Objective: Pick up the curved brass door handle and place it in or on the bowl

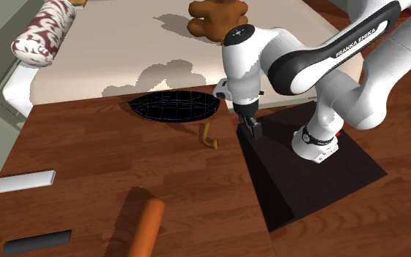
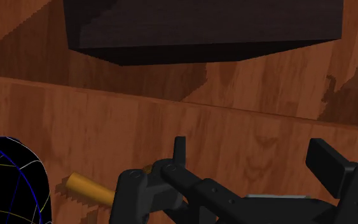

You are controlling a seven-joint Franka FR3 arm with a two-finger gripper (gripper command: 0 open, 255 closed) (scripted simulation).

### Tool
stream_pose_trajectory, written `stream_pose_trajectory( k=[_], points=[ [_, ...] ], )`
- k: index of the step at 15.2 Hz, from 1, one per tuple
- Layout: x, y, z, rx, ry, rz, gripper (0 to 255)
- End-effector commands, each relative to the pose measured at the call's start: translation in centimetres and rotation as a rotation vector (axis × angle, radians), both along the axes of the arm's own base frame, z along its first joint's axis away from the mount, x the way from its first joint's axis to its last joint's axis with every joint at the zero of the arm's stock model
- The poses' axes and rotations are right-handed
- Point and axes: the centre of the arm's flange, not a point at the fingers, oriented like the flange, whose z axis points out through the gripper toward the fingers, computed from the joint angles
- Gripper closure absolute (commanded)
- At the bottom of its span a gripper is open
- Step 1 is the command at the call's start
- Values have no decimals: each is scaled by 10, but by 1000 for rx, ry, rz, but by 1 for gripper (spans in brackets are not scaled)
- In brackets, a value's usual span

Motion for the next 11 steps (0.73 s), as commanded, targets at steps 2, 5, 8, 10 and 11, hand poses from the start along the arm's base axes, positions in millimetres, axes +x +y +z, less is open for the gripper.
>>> stream_pose_trajectory(
  k=[2, 5, 8, 10, 11],
  points=[
    [23, -16, -27, -19, -2, -23, 0],
    [47, -31, -53, -37, -3, -47, 0],
    [70, -48, -78, -55, -4, -70, 0],
    [86, -60, -95, -67, -4, -85, 0],
    [92, -65, -102, -72, -5, -92, 0]
  ],
)
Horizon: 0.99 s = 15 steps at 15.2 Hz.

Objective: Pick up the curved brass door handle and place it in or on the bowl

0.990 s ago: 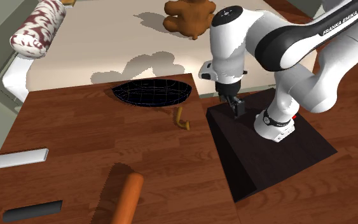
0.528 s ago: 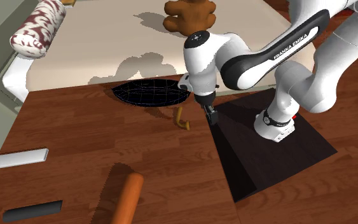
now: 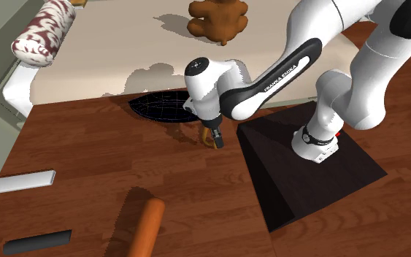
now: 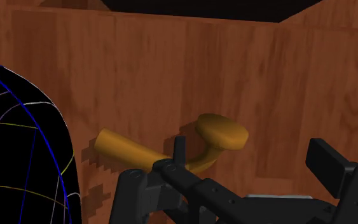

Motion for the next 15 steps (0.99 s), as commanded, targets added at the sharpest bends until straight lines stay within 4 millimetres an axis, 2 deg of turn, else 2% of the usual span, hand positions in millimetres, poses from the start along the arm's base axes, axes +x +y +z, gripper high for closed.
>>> stream_pose_trajectory(
  k=[1, 8, 15],
  points=[
    [7, -8, -15, -7, -1, -7, 0],
    [0, -5, -49, -7, -1, -7, 0],
    [0, -5, -48, -7, -1, -7, 0]
  ],
)
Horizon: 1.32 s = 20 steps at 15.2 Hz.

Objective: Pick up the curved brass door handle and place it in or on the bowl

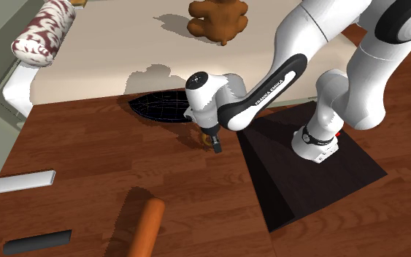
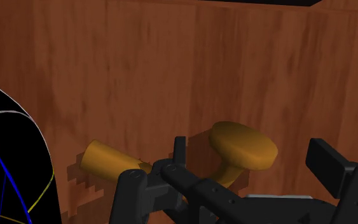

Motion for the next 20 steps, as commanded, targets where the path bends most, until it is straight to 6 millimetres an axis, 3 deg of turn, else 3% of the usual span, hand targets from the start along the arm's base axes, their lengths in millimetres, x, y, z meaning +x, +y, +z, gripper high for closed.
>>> stream_pose_trajectory(
  k=[1, 2, 11, 20],
  points=[
    [0, 0, 0, 0, 0, 0, 0],
    [0, 0, 0, 0, 0, 0, 255],
    [0, 0, 0, 0, 0, 0, 255],
    [0, 0, 47, 0, 0, 0, 255]
  ],
)
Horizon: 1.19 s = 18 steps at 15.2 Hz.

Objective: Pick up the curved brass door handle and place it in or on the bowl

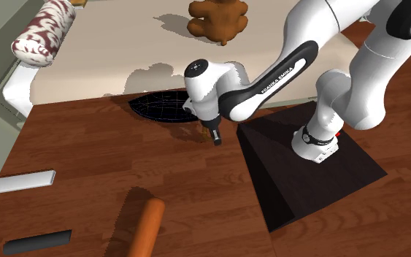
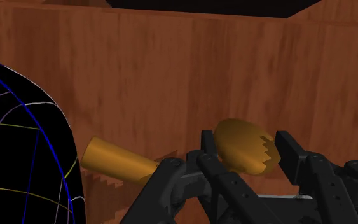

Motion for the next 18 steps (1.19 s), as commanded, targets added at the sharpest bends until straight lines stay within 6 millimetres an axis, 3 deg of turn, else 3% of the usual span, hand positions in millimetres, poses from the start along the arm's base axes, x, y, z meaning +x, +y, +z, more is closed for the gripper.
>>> stream_pose_trajectory(
  k=[1, 18],
  points=[
    [0, 0, 12, 0, 0, 0, 255],
    [0, 0, 102, 0, 0, 0, 255]
  ],
)
